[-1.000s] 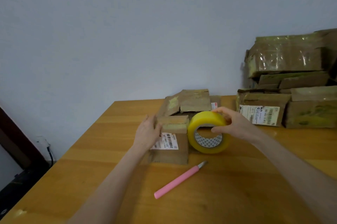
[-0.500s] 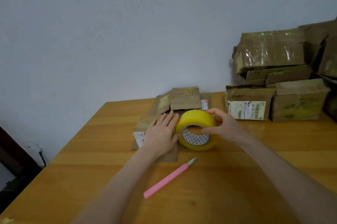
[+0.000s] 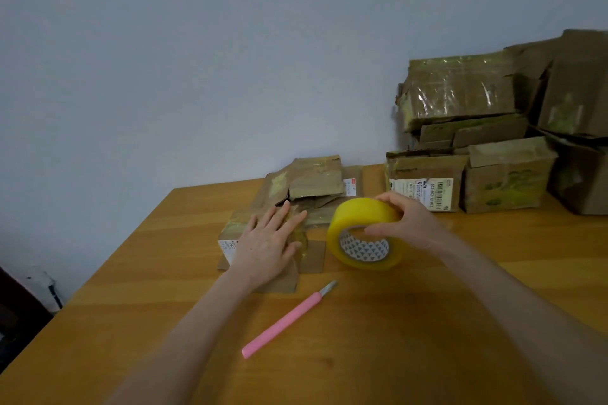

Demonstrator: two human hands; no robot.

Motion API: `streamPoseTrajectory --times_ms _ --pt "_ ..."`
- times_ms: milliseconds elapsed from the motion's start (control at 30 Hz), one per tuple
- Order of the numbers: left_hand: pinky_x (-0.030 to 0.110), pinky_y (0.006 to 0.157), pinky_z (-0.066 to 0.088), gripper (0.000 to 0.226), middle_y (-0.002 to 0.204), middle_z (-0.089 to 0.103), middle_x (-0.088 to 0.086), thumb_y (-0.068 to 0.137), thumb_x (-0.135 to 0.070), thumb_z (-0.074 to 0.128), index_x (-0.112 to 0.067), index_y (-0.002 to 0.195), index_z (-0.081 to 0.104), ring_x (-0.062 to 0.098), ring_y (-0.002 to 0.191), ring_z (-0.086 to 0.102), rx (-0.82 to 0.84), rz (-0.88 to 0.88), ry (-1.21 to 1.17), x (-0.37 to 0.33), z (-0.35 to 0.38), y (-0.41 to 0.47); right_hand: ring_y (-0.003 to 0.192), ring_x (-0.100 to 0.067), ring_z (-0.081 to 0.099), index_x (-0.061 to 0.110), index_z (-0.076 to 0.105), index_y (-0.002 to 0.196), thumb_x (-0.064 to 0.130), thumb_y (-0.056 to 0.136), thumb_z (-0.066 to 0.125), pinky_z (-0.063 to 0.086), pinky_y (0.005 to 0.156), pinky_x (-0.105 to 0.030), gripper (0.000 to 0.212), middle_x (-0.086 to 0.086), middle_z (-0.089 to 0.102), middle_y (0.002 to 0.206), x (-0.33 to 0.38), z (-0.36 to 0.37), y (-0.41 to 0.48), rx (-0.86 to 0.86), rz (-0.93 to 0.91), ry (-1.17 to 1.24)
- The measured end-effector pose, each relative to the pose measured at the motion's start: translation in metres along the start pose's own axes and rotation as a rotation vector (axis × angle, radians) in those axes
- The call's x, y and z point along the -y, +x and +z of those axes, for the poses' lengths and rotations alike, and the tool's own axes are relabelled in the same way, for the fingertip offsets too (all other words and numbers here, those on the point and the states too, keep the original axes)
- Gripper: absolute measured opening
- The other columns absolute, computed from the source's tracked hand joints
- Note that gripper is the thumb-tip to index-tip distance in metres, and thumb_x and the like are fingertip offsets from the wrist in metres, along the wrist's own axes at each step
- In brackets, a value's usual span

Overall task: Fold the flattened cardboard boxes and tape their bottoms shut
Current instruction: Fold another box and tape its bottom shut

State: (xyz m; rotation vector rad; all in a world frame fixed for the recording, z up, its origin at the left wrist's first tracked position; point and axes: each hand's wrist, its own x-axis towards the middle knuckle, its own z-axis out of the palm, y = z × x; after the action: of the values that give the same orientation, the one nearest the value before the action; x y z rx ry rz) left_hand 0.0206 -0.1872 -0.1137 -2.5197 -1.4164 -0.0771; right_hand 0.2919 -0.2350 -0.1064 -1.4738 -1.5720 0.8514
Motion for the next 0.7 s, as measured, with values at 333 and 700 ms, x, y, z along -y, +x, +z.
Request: streamPoseTrajectory --times_ms 333,700 --pt "0.047 0.117 0.008 0.068 0.159 -0.002 -0.01 0.083 -0.066 0.002 -0.044 0.147 -0.001 0.015 0.147 0.0 0.061 0.027 -0.013 0.009 -0.009 -0.019 0.093 -0.015 0.057 0.034 0.058 0.099 0.031 0.068 0.081 0.054 0.07 -0.031 0.039 0.004 0.059 0.102 0.006 -0.001 -0.011 0.031 -0.05 -0.064" --pt "0.045 0.118 0.005 0.076 0.159 0.001 -0.011 0.075 -0.072 0.002 -0.045 0.146 0.003 0.014 0.147 0.001 0.084 0.048 -0.086 0.015 -0.009 -0.019 0.1 -0.017 0.052 0.032 0.054 0.123 0.037 0.069 0.079 0.052 0.076 -0.033 0.06 0.005 0.051 0.11 0.012 0.006 -0.016 -0.035 -0.017 -0.175"
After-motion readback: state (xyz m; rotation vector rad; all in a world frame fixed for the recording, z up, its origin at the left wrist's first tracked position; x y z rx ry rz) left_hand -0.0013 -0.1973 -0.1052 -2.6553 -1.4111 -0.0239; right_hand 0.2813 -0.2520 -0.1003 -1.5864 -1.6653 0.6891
